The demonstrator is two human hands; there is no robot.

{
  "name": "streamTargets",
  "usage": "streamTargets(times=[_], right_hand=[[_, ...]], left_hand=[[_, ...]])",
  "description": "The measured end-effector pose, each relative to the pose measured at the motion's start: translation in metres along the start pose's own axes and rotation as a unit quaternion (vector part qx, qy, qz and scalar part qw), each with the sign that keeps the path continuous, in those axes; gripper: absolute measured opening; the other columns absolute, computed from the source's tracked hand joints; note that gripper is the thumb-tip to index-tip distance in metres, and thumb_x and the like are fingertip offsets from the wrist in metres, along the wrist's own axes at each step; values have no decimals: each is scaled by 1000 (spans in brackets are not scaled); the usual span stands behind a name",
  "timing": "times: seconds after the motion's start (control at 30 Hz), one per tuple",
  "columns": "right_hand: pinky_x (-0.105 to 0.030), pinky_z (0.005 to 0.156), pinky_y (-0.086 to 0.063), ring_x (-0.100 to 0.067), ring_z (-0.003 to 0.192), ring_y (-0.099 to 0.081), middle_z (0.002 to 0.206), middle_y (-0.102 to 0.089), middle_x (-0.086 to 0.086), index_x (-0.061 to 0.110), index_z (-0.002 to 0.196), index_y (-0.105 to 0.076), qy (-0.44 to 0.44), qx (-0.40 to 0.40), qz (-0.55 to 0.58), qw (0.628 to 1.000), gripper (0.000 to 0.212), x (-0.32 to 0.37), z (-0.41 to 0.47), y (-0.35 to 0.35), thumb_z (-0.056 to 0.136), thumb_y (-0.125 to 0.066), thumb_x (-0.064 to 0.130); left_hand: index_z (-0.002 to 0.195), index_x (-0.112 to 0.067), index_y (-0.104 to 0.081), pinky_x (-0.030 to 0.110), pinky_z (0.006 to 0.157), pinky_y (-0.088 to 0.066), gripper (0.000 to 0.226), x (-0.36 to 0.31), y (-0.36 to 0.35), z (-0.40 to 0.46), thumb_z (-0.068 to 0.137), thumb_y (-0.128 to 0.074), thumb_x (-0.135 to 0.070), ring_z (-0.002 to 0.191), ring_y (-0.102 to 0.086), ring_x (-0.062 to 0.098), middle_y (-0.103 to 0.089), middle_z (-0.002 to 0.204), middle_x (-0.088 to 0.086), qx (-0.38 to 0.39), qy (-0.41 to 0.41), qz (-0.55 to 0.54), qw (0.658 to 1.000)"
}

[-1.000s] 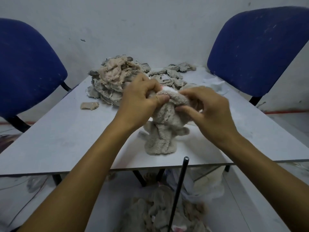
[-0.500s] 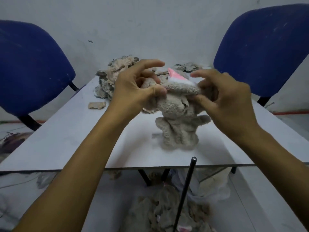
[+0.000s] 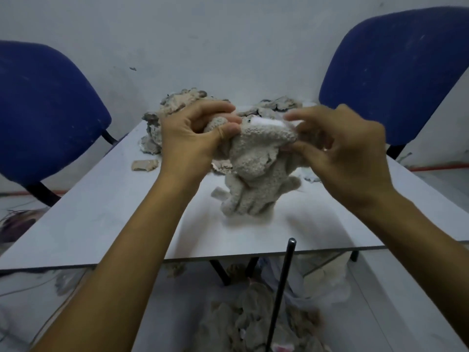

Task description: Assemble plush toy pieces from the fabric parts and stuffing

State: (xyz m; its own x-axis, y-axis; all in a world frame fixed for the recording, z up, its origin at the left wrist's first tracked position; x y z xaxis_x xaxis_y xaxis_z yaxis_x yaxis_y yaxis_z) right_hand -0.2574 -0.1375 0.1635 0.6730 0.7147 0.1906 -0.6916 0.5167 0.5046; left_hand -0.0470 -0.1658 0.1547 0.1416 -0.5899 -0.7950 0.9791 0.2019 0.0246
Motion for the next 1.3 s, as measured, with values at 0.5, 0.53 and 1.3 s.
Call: streamTargets(times=[0.5,0.53,1.3], right_hand=[[-36,68,-48,-19,82,-56,93,-69,3,16,113,-71,-14,35,-2,999,33,3,3,-5,81,-79,18],[-38,67,-49,-20,81,-56,93,-71,0,15,113,-71,-8,21,-2,1000,33,5,4,-1,81,-80,17],[-11,68,-46,6,80,-54,95,-60,9,23,107,-64,3,17,144,989,16,13,10,4,94,-63,32]], left_hand=[[106,-1,-68,25,81,-56,24,7,0,-3,83,-71,5,90,-73,17,-76,89,-2,10,12,-10,1000],[106,-2,-68,27,82,-57,24,8,-1,-2,84,-70,5,92,-73,17,-76,90,-2,14,13,-12,1000],[103,-20,-72,26,61,-52,34,34,-43,-33,72,-85,-25,81,-67,17,-72,90,-3,343,174,-55,921]])
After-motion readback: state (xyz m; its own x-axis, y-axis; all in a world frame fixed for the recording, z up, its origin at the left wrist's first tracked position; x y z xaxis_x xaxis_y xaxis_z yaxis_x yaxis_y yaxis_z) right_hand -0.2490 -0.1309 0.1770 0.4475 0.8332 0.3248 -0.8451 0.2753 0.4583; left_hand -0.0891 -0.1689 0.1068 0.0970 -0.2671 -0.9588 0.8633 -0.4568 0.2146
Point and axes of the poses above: each hand's wrist, its own z-axis towards the middle knuckle, its own y-axis out of the back of the hand, x = y × z, the point moved 8 cm from there along z, towards the middle knuckle
